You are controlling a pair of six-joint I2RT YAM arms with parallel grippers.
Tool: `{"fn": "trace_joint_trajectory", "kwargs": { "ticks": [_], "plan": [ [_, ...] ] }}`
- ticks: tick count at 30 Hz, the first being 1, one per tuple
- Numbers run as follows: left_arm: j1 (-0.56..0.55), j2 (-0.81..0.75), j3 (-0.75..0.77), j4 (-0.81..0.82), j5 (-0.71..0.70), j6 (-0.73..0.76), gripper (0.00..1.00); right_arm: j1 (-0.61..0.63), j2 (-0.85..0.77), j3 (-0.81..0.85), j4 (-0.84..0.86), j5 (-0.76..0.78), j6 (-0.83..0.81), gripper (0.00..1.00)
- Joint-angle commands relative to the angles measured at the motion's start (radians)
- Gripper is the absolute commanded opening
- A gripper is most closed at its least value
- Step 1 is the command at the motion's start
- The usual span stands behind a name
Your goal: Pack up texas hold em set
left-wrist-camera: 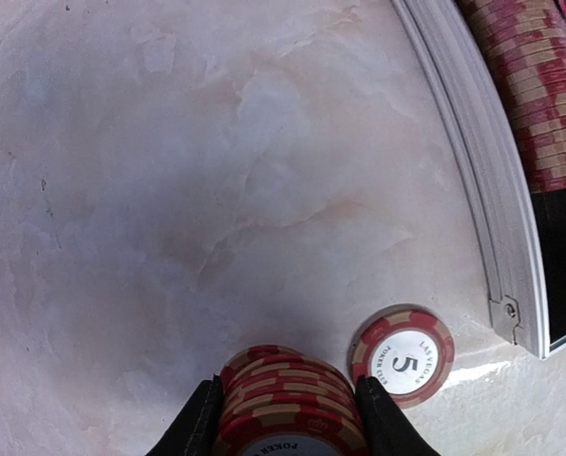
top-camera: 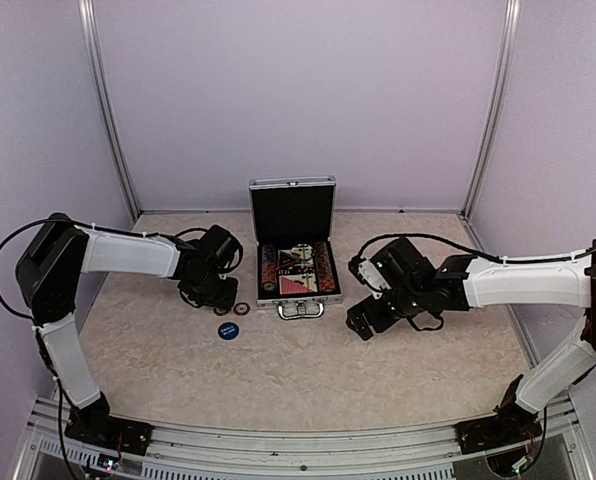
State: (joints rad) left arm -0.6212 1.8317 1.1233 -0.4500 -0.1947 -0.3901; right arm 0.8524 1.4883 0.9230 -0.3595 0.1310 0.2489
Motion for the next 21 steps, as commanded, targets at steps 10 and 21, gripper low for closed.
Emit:
{"fn": "trace_joint_trajectory", "kwargs": {
  "ticks": [10,21],
  "plan": [
    [-0.044,-0.046,0.124,-0.069,-0.043,0.005,0.03,-0.008,-0.01,-0.012,0.028,-0.008,-0.001,1.0],
    [-0.087,0.016,0.224,-0.097,-0.031,0.014,0.03,-0.007,0.022,-0.01,0.074,-0.076,0.012,1.0]
  ]
}}
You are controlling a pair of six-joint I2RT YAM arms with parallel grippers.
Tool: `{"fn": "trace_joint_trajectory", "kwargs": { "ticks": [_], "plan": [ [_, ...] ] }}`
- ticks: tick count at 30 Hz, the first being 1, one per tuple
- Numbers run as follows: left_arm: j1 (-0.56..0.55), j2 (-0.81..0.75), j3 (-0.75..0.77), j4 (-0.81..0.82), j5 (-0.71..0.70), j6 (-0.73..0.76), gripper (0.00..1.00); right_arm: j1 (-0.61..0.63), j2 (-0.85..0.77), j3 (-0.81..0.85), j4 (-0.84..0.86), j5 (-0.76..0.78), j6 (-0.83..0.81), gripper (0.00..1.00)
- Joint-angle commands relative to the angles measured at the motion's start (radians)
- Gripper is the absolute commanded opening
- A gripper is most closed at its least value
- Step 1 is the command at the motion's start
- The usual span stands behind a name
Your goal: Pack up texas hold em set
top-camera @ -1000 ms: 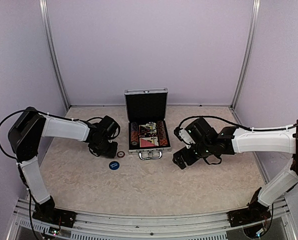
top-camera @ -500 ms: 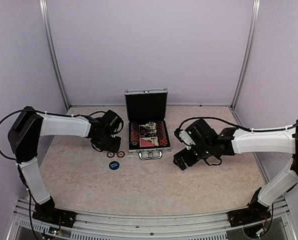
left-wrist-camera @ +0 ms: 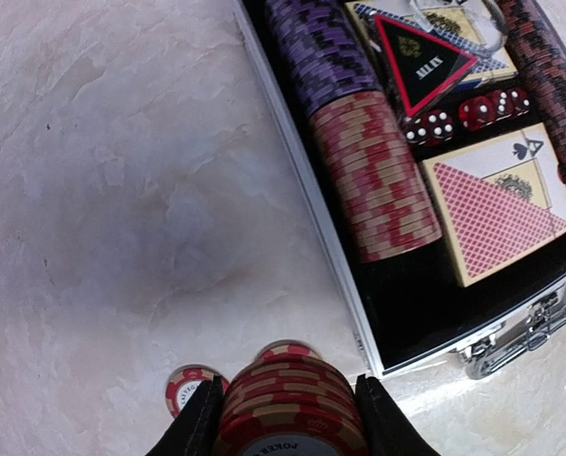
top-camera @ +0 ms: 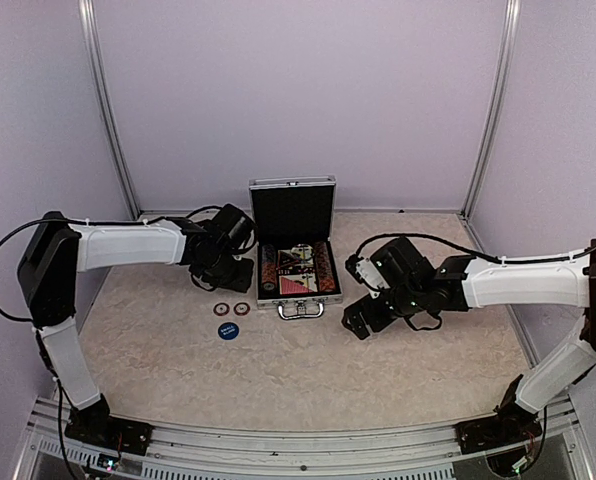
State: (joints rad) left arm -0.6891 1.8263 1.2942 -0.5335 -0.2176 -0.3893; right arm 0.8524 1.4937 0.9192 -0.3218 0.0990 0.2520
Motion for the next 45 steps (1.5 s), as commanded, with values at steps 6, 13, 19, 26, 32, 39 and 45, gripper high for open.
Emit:
{"fn": "trace_joint_trajectory", "kwargs": {
  "ticks": [6,13,19,26,32,39,45],
  "plan": [
    [-0.05,0.039,0.078,-0.02,0.01,0.013,0.03,-0.007,0.022,0.003,0.099,-0.181,0.042,1.0],
    [-0.108,0.04,0.073,-0.03,0.028,0.019,0.01,-0.021,0.037,0.035,0.167,-0.368,0.092,1.0],
    [-0.167,0.029,0.071,-0.037,0.044,0.03,0.0,-0.066,0.049,0.046,0.214,-0.534,0.164,1.0],
    [-0.245,0.024,0.081,-0.04,0.066,0.044,0.0,-0.119,0.065,0.015,0.312,-0.703,0.282,1.0],
    [-0.317,0.03,0.095,-0.045,0.065,0.051,0.0,-0.124,0.11,0.01,0.377,-0.784,0.356,1.0],
    [-0.375,0.009,0.09,-0.037,0.058,0.049,0.0,-0.152,0.124,-0.059,0.525,-0.868,0.473,0.97],
    [-0.401,-0.001,0.096,-0.034,0.059,0.047,0.0,-0.155,0.152,-0.101,0.603,-0.906,0.523,0.93]
  ]
}}
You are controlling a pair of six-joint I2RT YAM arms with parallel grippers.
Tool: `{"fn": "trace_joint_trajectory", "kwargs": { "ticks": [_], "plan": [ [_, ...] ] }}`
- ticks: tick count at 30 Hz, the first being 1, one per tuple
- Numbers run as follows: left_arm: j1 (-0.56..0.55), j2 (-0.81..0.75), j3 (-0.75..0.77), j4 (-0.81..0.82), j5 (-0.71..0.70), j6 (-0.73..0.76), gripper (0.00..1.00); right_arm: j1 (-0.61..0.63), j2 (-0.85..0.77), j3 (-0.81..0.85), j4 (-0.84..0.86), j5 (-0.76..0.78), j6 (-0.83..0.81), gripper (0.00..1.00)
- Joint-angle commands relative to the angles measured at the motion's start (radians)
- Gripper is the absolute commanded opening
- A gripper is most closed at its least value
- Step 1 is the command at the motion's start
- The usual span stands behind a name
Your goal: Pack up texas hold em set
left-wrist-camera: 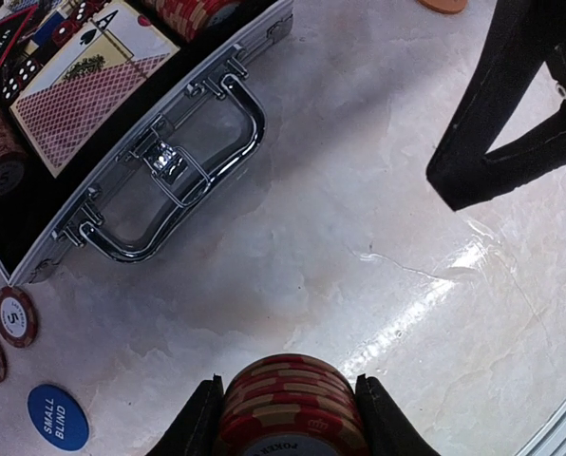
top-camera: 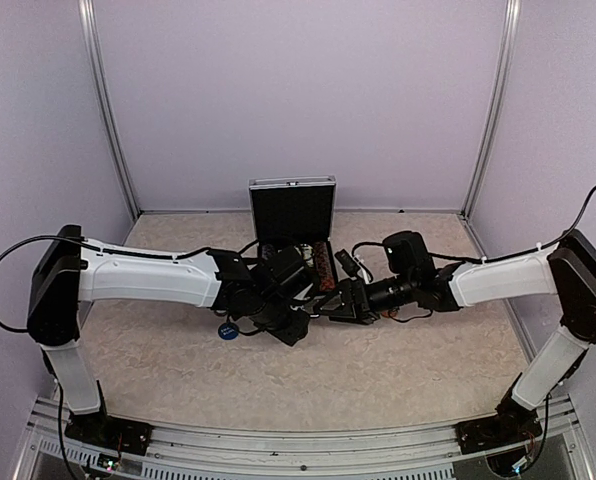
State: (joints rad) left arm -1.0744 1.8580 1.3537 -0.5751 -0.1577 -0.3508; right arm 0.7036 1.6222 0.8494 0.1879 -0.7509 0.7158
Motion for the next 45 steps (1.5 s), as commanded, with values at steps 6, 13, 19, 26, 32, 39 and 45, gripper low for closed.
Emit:
{"fn": "trace_joint_trajectory", "kwargs": {
  "ticks": [6,13,19,26,32,39,45],
  "plan": [
    [-0.034,-0.03,0.049,0.008,0.003,0.01,0.0,-0.007,0.051,-0.052,0.153,-0.085,0.099,0.9],
    [-0.049,-0.022,0.068,0.008,0.007,0.01,0.0,-0.004,0.086,-0.063,0.23,-0.129,0.144,0.89],
    [-0.058,-0.01,0.084,0.007,0.009,0.013,0.0,0.021,0.128,-0.055,0.262,-0.147,0.162,0.89],
    [-0.066,0.004,0.109,0.0,0.013,0.015,0.0,0.05,0.19,-0.048,0.328,-0.164,0.198,0.89],
    [-0.07,0.01,0.114,-0.003,0.012,0.018,0.0,0.064,0.217,-0.035,0.361,-0.177,0.218,0.87],
    [-0.071,0.018,0.121,-0.002,0.014,0.019,0.0,0.096,0.248,0.004,0.338,-0.178,0.209,0.86],
    [-0.083,0.017,0.124,0.003,0.013,0.024,0.0,0.106,0.284,0.009,0.393,-0.181,0.25,0.85]
  ]
}}
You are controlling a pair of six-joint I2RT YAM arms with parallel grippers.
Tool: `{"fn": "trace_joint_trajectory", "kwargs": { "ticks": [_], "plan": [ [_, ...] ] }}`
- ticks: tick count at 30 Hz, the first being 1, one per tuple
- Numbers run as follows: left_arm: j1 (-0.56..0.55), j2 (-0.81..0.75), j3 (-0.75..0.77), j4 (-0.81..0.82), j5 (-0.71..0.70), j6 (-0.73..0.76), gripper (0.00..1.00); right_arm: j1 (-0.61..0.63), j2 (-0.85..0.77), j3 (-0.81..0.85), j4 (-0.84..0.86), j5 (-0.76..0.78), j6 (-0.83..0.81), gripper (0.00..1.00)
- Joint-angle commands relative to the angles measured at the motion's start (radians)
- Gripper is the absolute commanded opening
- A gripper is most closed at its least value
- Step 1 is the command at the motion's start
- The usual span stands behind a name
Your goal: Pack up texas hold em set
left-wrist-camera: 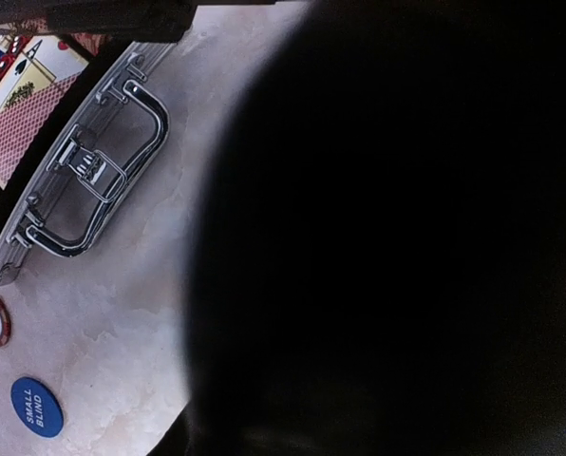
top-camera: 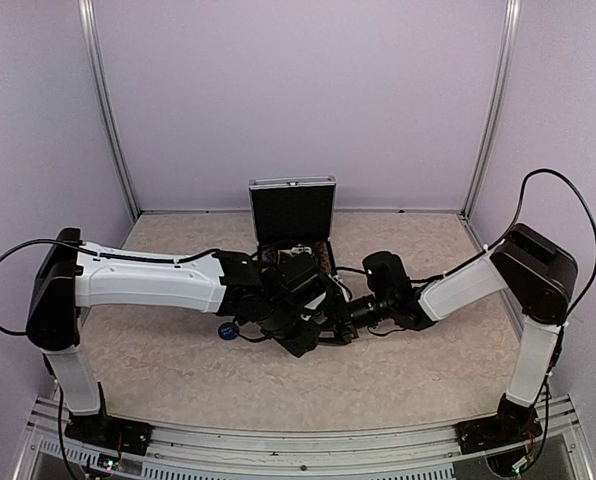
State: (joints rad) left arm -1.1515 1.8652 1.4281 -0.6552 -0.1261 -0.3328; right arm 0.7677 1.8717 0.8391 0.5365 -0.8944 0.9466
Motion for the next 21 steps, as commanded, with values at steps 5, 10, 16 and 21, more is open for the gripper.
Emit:
{"fn": "trace_joint_trajectory", "kwargs": {
  "ticks": [5,10,16,21],
  "plan": [
    [-0.005,0.009,0.042,0.083,-0.022,0.005,0.0,0.049,0.048,0.04,0.04,-0.043,0.021,0.81],
    [-0.007,0.012,0.041,0.09,-0.015,0.005,0.0,0.067,0.071,0.067,0.03,-0.051,0.014,0.79],
    [-0.01,0.012,0.04,0.096,-0.011,0.012,0.0,0.072,0.098,0.088,0.048,-0.072,0.021,0.74],
    [-0.011,0.006,0.034,0.099,-0.009,0.018,0.0,0.073,0.112,0.104,0.034,-0.097,0.0,0.71]
  ]
}}
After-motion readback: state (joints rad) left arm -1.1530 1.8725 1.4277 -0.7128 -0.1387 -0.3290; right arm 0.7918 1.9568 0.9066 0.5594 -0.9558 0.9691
